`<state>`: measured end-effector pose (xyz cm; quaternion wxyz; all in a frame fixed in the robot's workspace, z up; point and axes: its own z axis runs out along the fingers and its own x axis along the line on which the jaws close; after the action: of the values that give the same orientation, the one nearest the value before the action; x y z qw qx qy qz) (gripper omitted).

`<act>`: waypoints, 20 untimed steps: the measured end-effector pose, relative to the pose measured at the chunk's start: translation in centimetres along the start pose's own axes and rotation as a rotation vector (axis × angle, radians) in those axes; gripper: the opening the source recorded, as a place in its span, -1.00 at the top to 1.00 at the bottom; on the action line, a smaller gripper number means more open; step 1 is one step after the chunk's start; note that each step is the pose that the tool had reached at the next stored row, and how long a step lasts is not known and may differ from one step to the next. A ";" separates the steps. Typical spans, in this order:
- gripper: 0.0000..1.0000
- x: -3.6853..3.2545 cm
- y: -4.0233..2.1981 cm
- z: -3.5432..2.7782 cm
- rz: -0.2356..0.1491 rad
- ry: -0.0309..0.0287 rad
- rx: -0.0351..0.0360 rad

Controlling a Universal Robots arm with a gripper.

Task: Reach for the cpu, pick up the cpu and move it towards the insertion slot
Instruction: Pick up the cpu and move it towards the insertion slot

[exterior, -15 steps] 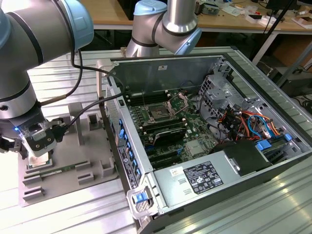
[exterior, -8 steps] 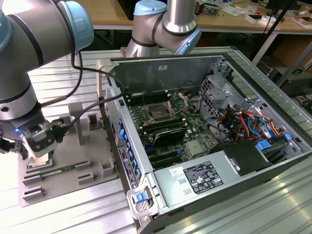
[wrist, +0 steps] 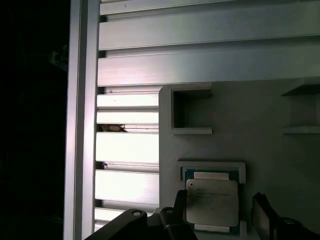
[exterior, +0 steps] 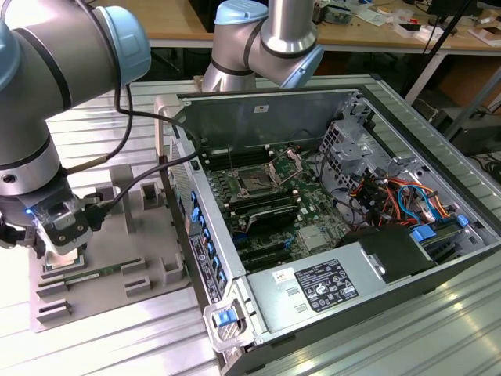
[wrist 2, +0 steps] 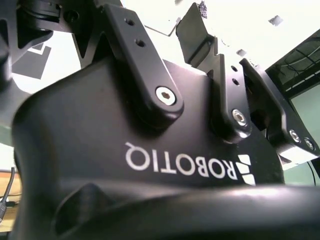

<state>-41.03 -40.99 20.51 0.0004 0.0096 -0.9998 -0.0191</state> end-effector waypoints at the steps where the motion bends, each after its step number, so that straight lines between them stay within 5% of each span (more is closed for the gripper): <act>1: -0.23 0.01 -0.02 0.11 0.000 0.0000 0.0000; 20: -0.23 0.28 -0.14 1.11 -0.049 0.0020 0.0001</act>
<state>-41.31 -41.09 19.40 0.0009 0.0342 -0.9992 -0.0191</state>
